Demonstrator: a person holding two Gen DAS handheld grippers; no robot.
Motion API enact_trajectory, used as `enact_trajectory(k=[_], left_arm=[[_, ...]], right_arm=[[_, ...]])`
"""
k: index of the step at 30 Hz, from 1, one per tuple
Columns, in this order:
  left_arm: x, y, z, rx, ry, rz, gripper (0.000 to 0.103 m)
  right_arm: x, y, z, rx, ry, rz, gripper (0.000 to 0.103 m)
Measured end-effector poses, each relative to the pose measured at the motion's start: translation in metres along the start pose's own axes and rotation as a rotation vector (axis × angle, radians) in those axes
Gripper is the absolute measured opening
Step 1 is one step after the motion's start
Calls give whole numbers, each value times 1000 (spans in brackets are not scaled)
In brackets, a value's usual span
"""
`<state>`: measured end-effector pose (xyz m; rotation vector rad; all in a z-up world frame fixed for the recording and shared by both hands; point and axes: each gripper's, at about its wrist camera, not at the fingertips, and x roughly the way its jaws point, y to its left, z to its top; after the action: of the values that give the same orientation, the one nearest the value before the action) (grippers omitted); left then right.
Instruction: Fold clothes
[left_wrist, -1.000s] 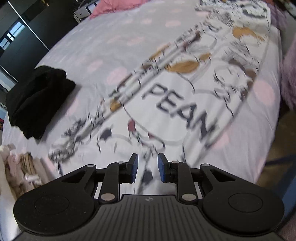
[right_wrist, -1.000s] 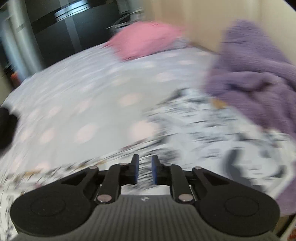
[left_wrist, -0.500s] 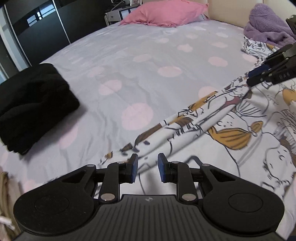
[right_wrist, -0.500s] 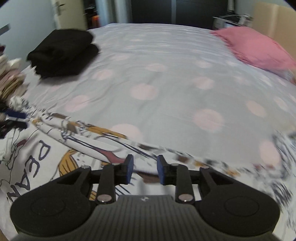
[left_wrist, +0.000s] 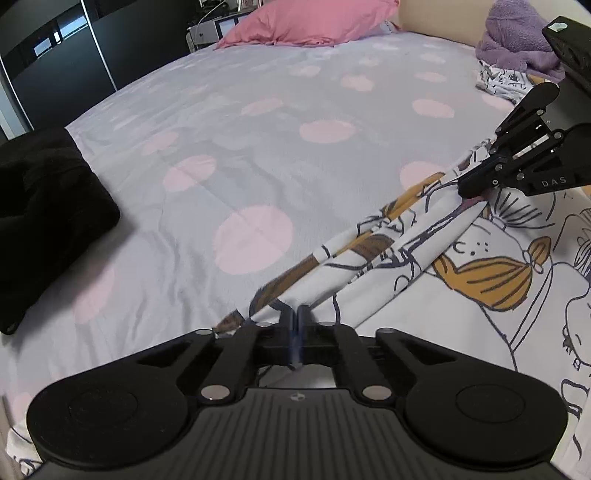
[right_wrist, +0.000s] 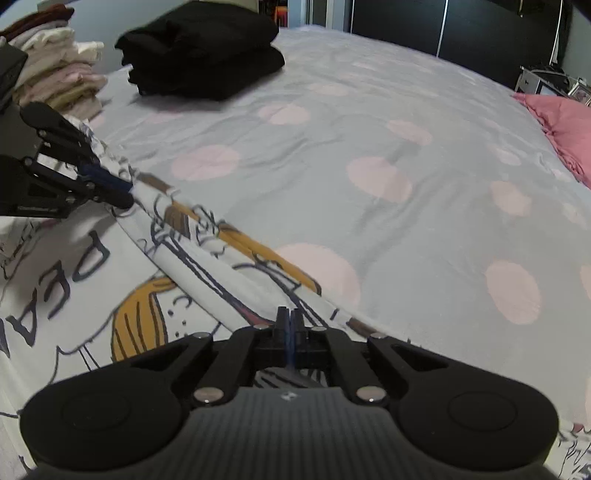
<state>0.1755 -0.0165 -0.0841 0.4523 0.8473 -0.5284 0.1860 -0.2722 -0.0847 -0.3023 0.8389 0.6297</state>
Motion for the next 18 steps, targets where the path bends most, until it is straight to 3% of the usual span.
enact_trajectory(k=[6, 11, 14, 17, 18], left_arm=[[0, 16, 16, -42, -38, 33, 0], [19, 20, 21, -66, 0, 30, 0], [15, 24, 17, -108, -1, 24, 3], [-1, 30, 11, -136, -6, 49, 19], [-9, 30, 7, -131, -5, 62, 19]], right_arm=[[0, -13, 23, 50, -72, -50, 0], [16, -16, 27, 53, -35, -80, 2], [15, -17, 28, 84, -31, -79, 8], [3, -15, 31, 98, -66, -87, 35], [-1, -13, 33, 102, -74, -91, 35]])
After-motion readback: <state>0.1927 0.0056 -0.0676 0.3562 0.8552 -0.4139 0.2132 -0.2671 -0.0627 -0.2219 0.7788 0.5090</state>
